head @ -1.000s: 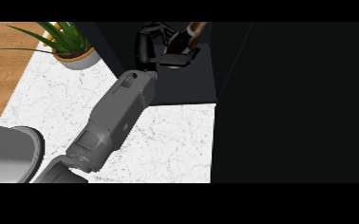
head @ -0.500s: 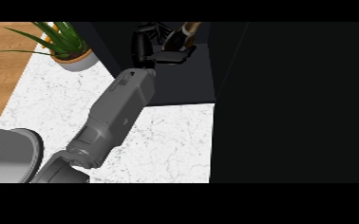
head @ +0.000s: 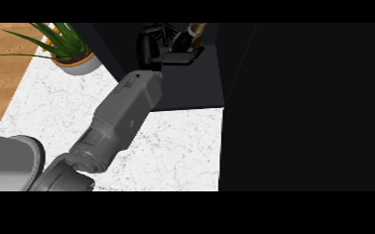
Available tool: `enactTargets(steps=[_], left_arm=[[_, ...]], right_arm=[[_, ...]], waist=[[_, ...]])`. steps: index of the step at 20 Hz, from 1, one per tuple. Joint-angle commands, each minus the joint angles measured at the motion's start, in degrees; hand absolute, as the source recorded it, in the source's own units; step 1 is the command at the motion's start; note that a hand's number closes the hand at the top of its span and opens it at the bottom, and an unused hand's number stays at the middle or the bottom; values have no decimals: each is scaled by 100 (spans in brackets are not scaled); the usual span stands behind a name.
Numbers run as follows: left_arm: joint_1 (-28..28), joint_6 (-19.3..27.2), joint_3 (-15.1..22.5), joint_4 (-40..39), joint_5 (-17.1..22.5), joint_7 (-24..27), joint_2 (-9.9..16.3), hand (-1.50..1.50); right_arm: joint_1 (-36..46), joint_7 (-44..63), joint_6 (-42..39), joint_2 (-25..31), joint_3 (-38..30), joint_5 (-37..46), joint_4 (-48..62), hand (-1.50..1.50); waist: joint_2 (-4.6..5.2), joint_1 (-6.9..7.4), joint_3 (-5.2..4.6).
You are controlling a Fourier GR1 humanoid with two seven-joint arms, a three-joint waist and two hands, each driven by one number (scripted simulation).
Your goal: Pick up the wine, place it into the cabinet and close the cabinet
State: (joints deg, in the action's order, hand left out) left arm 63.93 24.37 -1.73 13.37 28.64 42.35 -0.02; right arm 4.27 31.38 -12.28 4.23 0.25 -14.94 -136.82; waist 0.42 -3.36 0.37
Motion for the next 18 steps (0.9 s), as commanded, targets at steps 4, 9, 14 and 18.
enactTargets(steps=[4, 9, 14, 18], left_arm=[[112, 328, -195, -469, -27, 119, 28, -150], [95, 535, -143, -665, -178, 221, 62, -150], [-73, 423, -78, -812, -299, 224, 132, -150], [-241, 660, -65, -874, -335, 469, 3, -150]], right_arm=[[30, 66, 28, -7, 67, -33, -125, -150], [-99, -34, -3, -26, 73, -124, -384, -150], [-27, 125, 93, 13, 67, -112, -357, -150], [-153, 421, 166, 11, 274, -171, -813, -150]], waist=[[83, 3, -41], [98, -76, -41], [93, -54, -42], [93, -176, -47]])
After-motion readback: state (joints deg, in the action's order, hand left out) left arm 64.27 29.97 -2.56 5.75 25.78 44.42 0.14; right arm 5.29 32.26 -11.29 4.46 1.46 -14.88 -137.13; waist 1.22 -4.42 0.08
